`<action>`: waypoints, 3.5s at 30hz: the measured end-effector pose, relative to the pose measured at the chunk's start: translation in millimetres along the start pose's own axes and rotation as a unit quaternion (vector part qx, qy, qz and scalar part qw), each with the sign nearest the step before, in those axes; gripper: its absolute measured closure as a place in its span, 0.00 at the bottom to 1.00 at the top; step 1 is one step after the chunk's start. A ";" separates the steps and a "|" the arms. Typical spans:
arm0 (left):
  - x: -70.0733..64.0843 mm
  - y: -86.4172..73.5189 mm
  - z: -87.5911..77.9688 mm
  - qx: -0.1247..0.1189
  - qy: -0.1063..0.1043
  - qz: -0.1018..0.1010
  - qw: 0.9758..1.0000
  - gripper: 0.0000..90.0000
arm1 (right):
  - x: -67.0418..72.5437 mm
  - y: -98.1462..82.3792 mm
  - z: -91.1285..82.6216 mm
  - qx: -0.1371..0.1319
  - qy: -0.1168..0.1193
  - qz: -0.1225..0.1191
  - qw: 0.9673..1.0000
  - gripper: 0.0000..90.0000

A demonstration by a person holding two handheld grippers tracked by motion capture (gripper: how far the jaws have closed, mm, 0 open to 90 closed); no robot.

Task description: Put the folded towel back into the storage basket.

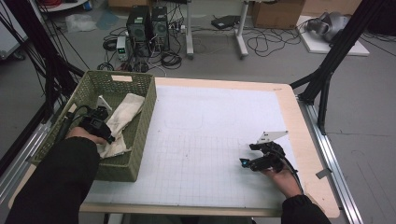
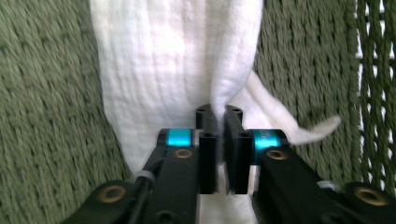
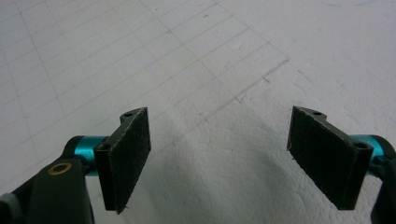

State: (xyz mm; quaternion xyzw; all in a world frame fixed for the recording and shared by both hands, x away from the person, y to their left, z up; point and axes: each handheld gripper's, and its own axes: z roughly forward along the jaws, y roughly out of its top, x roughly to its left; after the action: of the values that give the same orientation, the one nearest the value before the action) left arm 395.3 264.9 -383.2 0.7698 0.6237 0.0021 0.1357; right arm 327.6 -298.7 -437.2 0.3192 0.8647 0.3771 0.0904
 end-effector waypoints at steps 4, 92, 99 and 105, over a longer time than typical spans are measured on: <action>0.7 1.1 4.2 -0.016 -0.005 -0.016 1.000 0.90 | -0.1 0.0 0.8 0.004 0.002 0.000 1.000 0.23; -15.4 -11.5 -19.8 -0.124 -0.081 0.076 0.986 0.66 | 0.9 1.7 -5.3 -0.013 0.002 0.000 1.000 0.23; -14.0 -15.3 -27.7 -0.171 -0.089 0.066 0.979 0.61 | 2.2 2.2 -5.6 -0.017 0.001 -0.003 1.000 0.23; -10.9 -18.8 -30.4 -0.197 -0.110 0.048 0.973 0.56 | 1.9 2.9 -6.7 -0.020 0.001 -0.002 1.000 0.22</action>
State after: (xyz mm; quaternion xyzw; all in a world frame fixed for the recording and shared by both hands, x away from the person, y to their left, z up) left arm 369.6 264.2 -356.0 0.7524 0.5548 0.0464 0.3521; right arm 324.9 -300.1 -430.3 0.3148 0.8577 0.3947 0.0968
